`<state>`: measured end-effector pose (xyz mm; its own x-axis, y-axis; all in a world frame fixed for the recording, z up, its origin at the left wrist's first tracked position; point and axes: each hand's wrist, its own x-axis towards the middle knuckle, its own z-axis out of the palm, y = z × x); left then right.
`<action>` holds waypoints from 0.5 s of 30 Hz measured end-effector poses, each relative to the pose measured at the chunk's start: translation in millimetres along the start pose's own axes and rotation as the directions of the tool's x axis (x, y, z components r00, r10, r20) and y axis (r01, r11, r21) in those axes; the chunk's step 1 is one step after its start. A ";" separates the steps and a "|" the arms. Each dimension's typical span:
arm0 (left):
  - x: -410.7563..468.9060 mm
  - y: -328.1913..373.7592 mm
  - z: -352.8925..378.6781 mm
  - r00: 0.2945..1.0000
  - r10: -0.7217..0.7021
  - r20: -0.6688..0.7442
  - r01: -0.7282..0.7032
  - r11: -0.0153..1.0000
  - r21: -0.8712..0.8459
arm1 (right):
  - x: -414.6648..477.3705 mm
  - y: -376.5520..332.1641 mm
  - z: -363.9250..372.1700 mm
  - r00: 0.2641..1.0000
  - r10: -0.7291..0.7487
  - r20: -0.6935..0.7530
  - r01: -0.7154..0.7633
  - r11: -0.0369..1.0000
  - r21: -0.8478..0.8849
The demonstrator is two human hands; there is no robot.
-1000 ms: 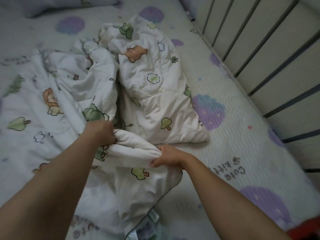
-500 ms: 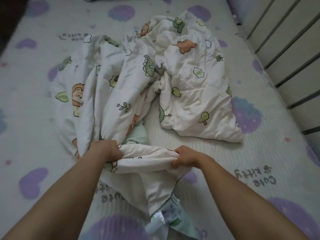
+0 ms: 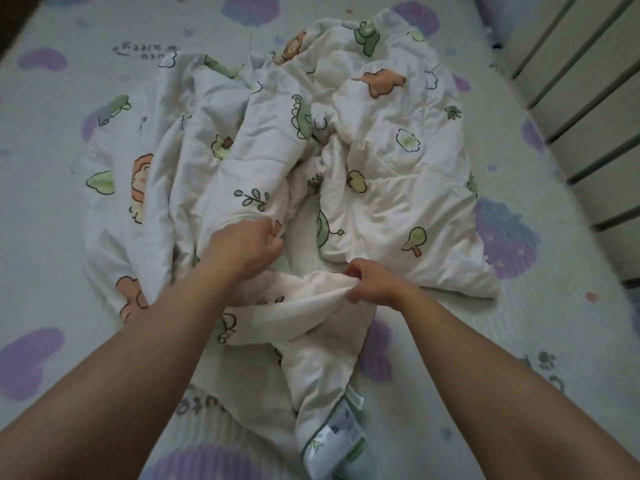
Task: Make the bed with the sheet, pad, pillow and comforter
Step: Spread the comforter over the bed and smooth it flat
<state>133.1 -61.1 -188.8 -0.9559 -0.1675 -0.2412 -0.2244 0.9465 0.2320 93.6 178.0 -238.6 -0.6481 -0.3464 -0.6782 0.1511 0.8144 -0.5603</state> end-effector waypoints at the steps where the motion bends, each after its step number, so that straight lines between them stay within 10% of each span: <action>1: 10.2 7.5 1.1 0.996 0.008 -0.092 -0.008 1.000 0.007 | 8.0 1.2 -6.8 1.000 0.006 0.006 -0.006 0.999 0.045; 6: 62.3 21.0 0.8 0.953 0.090 -0.289 -0.072 0.995 0.075 | 48.9 -1.9 -44.3 0.990 0.085 -0.117 -0.031 0.912 0.408; 15: 135.5 13.0 1.0 0.990 -0.093 -0.105 0.098 0.994 0.047 | 124.7 -29.3 -100.9 0.980 0.191 -0.058 -0.021 0.390 0.920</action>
<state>0.9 -71.3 -219.4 -0.9456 -0.2824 -0.1612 -0.3077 0.9375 0.1624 -66.9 157.9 -258.8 -0.6497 -0.1565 -0.7439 0.7598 -0.1034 -0.6419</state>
